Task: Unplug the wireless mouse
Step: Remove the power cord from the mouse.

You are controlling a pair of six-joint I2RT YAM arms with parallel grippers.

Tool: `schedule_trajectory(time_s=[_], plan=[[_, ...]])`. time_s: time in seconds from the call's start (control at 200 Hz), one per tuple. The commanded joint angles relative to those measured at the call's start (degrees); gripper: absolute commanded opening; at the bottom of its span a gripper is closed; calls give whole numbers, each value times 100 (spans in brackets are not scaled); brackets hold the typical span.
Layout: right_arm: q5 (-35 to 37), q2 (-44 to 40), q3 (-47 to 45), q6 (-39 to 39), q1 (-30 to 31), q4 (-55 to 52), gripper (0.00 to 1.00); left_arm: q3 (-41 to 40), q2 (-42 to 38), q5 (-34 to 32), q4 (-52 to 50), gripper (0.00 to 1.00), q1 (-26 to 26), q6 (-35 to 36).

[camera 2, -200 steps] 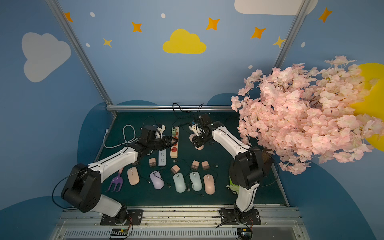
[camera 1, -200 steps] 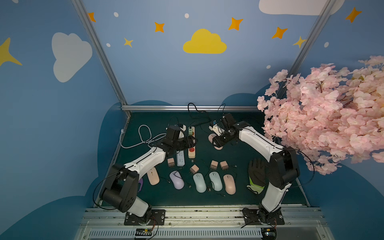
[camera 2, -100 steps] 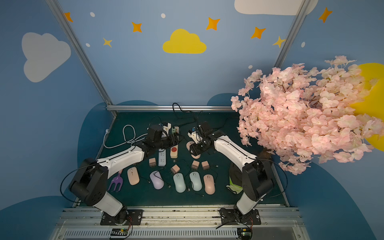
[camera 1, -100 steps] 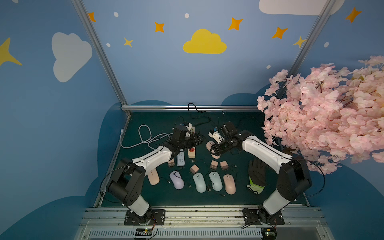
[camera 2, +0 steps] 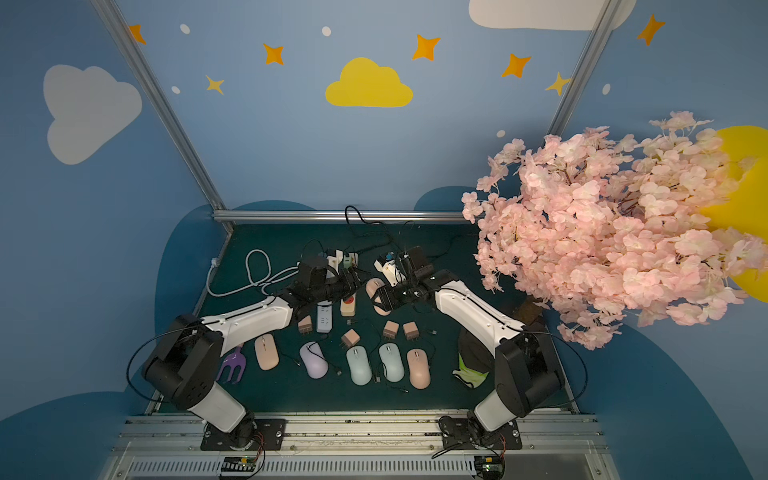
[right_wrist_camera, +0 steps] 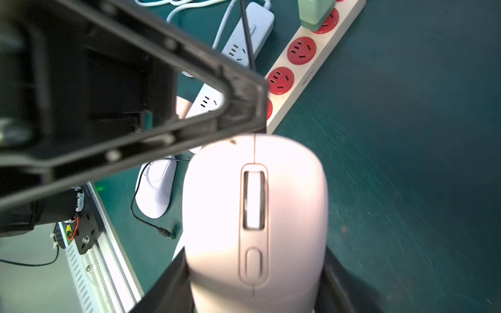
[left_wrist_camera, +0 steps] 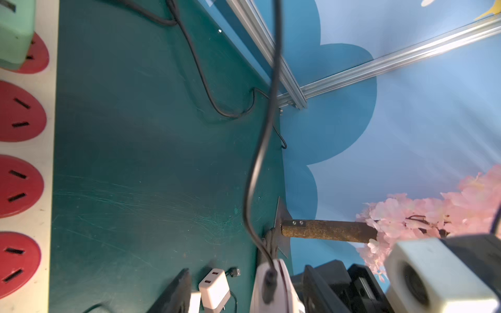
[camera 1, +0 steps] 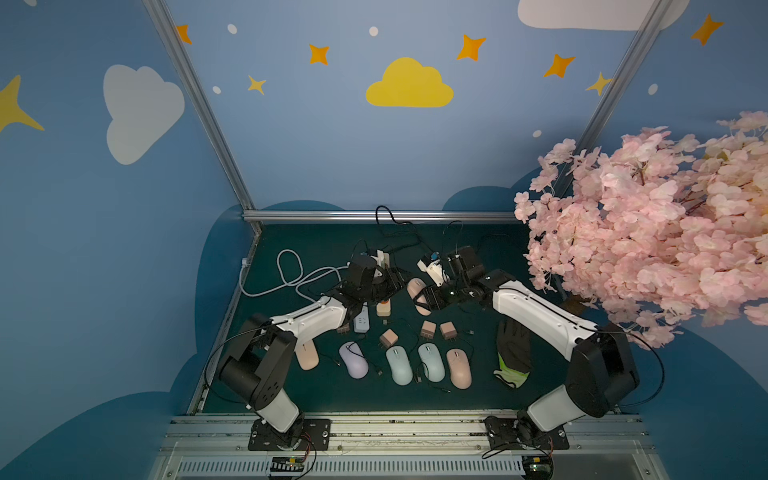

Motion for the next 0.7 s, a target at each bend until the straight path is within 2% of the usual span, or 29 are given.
schedule_trajectory(time_s=[0.0, 0.455, 0.691], plan=[[-216, -204, -70, 7, 42, 162, 0, 54, 142, 6, 205, 60, -2, -155], [-218, -292, -192, -165, 102, 59, 0, 254, 230, -21, 64, 40, 122, -73], [-213, -228, -147, -229, 119, -60, 0, 243, 167, -59, 28, 33, 122, -25]])
